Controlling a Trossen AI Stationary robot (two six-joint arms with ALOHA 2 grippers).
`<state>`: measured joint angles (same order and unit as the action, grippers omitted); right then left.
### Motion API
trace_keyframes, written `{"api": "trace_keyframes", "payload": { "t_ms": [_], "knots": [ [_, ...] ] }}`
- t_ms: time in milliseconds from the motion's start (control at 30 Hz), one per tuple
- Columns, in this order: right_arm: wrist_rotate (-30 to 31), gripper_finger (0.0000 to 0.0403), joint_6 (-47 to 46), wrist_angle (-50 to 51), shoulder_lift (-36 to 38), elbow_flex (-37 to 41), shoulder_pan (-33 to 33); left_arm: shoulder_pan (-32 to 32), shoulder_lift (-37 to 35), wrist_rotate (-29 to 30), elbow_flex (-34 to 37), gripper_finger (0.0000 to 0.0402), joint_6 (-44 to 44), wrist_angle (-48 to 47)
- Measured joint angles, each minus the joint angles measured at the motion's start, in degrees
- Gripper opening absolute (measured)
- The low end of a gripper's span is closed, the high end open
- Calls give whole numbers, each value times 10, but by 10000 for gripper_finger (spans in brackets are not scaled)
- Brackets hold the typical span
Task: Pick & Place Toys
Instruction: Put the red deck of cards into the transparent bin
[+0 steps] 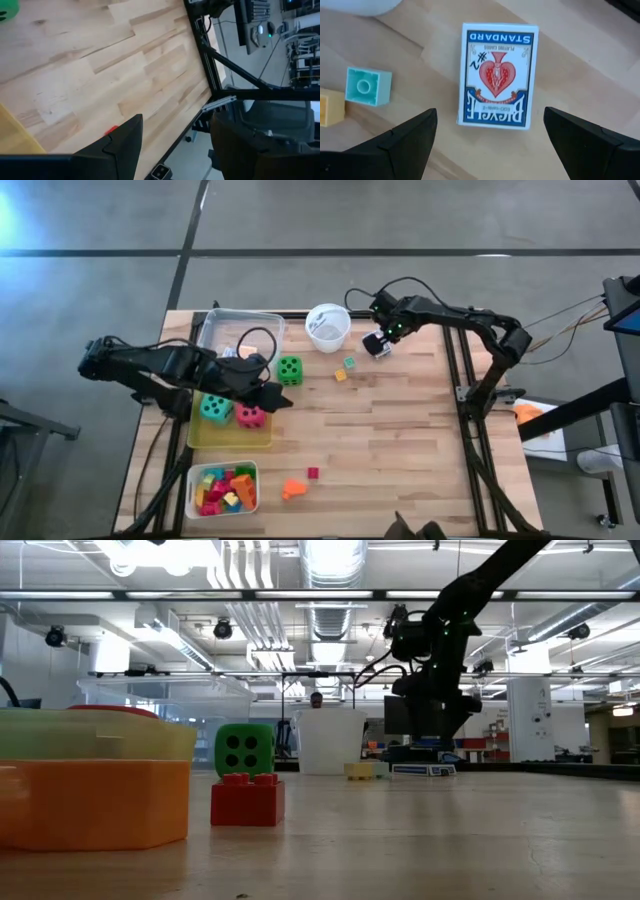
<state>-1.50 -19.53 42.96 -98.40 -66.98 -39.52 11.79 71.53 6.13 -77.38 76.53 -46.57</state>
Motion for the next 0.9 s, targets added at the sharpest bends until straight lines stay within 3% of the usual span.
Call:
{"api": "trace_keyframes", "payload": {
  "t_ms": [200, 500, 900],
  "knots": [
    [-28, 361, 2, 22, -39, -23, -18, 0, 0, -6, 0, 220, -3, 0],
    [-13, 361, 2, 52, -85, -96, -17, 0, 0, -14, 0, 220, -3, 0],
    [-32, 361, 0, 66, -100, -84, -11, 0, 0, -15, 0, 220, -6, 0]
  ]
}}
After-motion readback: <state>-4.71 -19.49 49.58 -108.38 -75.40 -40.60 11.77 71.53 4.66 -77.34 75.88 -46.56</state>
